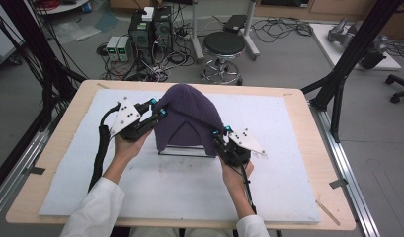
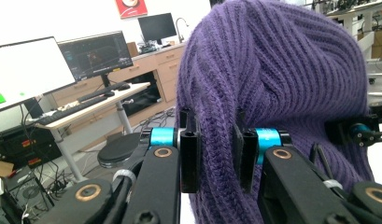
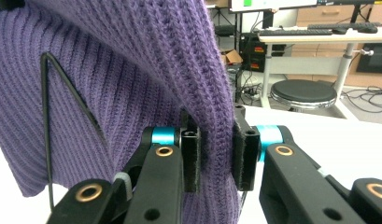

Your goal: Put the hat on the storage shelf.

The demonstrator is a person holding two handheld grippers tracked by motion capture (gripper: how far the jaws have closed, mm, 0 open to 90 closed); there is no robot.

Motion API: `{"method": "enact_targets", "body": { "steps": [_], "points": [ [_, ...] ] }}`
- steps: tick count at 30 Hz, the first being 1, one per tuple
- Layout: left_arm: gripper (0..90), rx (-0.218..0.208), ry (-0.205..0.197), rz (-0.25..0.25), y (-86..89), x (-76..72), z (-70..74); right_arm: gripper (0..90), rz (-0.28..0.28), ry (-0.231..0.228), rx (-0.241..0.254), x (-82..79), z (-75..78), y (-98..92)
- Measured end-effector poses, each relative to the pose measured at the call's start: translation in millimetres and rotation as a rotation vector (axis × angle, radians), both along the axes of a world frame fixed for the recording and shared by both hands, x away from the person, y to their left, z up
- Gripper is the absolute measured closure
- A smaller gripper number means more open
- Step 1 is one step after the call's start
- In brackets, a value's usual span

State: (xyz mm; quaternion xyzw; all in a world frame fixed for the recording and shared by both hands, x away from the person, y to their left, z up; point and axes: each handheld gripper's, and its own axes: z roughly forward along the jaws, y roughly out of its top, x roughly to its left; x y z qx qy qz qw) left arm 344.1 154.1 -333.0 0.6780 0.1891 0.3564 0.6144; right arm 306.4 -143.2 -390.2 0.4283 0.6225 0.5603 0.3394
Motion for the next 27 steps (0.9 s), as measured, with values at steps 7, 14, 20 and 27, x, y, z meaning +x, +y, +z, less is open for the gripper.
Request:
{"method": "enact_targets", "body": {
  "steps": [7,14,20,27],
  "points": [
    [77.2,0.054,0.004,0.016,0.0,-4.0,-10.5,76.2,-0.003,0.014,-0.046,2.6,-8.8,3.7],
    [77.0,0.085,0.019,0.014,1.4,-7.6,-20.4,75.3,-0.002,0.054,-0.052,3.8,-18.7,5.0],
    [76.6,0.096,0.02,0.026,2.9,-12.6,-21.9,71.4,0.017,0.065,-0.051,2.0,-19.8,5.3],
    [72.2,0.097,0.033,0.028,3.7,-13.0,-21.8,59.9,0.027,0.058,-0.006,-0.1,-18.5,-4.6]
  ]
}}
